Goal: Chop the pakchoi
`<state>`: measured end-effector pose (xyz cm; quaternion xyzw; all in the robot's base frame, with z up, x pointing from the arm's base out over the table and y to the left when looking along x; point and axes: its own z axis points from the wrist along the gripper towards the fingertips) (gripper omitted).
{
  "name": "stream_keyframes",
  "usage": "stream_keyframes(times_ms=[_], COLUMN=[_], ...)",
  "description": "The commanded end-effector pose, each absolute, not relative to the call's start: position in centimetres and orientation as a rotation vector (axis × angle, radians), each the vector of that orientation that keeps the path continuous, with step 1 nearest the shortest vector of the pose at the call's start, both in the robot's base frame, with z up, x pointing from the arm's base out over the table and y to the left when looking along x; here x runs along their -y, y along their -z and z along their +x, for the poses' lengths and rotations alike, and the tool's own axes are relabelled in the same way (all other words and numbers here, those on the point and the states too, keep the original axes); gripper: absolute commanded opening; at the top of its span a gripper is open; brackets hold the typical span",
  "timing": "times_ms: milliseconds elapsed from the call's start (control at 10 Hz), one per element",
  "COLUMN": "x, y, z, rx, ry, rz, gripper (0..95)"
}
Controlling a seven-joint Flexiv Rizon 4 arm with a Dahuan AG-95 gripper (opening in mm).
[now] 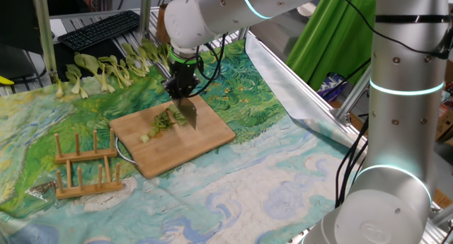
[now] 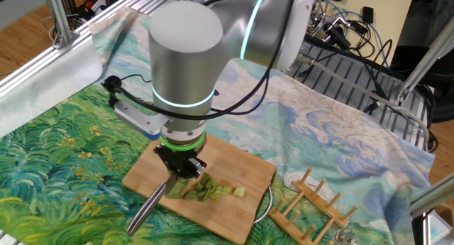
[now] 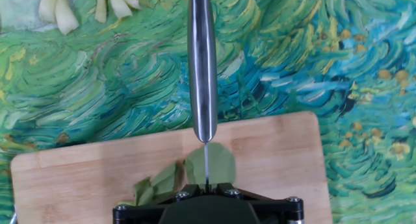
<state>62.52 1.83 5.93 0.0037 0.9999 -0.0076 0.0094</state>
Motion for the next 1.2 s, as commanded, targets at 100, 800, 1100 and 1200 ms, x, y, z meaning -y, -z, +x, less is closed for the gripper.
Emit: stream_keyframes(times_ms=[100, 800, 1100, 1200], x=[-1.6, -1.8, -2.3, -2.2], y=[-5.9, -4.6, -2.1, -2.2], z=[62.5, 62.7, 62.9, 62.9], rx=[-3.116, -3.104, -3.080, -3.075], ry=[0.034, 0.032, 0.017, 0.018], rz=[-0.007, -0.035, -0.029, -0.027], gripper=[0.0, 0.0, 0.0, 0.0])
